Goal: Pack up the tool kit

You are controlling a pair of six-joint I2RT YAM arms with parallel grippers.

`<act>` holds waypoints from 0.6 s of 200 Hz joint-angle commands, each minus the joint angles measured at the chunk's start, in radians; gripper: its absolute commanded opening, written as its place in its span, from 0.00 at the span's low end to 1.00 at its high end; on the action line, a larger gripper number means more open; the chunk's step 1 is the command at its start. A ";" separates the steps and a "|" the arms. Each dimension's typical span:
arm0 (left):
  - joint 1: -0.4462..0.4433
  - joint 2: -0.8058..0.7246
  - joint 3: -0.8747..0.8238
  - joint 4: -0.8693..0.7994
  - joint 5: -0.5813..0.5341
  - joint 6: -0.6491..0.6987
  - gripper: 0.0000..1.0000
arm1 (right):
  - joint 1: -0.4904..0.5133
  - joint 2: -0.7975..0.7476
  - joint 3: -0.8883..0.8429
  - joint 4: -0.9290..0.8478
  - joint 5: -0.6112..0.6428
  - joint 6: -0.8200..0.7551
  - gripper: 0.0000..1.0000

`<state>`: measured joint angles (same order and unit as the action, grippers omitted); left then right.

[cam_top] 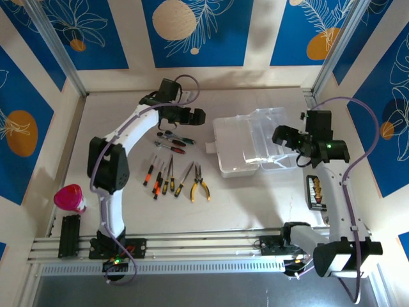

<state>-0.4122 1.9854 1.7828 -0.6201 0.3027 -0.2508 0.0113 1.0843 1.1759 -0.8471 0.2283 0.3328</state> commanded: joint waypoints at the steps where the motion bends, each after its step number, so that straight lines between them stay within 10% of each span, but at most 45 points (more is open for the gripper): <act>1: 0.035 -0.082 -0.116 -0.090 -0.171 0.028 1.00 | 0.110 0.050 0.046 -0.017 0.012 -0.013 0.99; 68: 0.095 -0.236 -0.468 -0.002 -0.115 -0.025 1.00 | 0.291 0.356 0.195 0.036 -0.019 -0.059 0.99; 120: -0.123 -0.365 -0.580 -0.018 -0.133 -0.027 1.00 | 0.303 0.433 0.216 0.092 -0.045 -0.062 0.99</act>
<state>-0.4339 1.6821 1.2224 -0.6304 0.1635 -0.2630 0.3080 1.5047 1.3556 -0.7891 0.2108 0.2886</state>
